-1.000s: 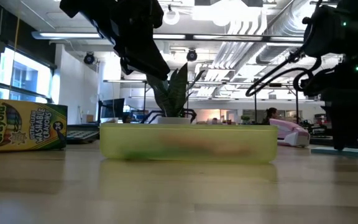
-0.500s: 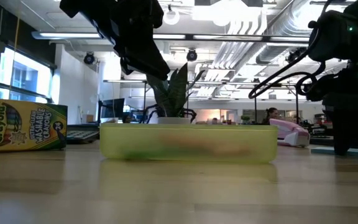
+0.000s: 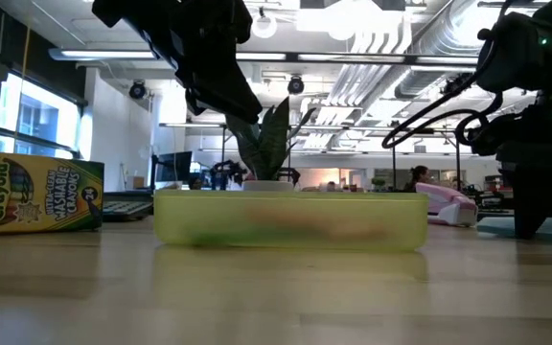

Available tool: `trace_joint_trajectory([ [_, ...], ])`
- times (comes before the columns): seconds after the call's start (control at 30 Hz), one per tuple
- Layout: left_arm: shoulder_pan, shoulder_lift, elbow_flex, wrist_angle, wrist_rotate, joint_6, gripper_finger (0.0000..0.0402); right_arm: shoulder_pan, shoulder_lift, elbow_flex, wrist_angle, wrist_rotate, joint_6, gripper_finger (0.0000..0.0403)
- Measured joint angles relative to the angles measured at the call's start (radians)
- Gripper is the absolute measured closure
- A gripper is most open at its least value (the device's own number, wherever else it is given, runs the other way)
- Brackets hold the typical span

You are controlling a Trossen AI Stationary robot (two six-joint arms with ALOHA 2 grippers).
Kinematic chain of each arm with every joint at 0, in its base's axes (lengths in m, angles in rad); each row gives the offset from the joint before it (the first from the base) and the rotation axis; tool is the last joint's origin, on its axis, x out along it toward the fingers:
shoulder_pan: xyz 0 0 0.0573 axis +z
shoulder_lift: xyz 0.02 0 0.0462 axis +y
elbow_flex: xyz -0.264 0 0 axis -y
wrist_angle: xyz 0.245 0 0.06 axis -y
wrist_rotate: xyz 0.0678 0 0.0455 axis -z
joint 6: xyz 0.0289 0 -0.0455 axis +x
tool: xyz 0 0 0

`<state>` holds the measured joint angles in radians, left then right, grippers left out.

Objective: Pack school essentials
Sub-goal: Put the sticky notes into the yellow box

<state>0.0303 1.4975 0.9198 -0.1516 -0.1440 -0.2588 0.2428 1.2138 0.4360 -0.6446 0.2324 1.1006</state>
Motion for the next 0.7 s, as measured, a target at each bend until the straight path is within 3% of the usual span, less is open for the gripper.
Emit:
trace_joint_trajectory([
  [0.2, 0.000, 0.000, 0.000, 0.000, 0.000, 0.000, 0.0275, 0.062, 0.005, 0.012, 0.035, 0.049, 0.056, 0.0068],
  [0.47, 0.000, 0.000, 0.000, 0.000, 0.000, 0.000, 0.0275, 0.163, 0.003, 0.127, 0.082, 0.168, 0.043, 0.0068],
  [0.7, 0.000, 0.000, 0.000, 0.000, 0.000, 0.000, 0.0275, 0.189, 0.069, 0.250, 0.189, 0.273, -0.187, 0.0068],
])
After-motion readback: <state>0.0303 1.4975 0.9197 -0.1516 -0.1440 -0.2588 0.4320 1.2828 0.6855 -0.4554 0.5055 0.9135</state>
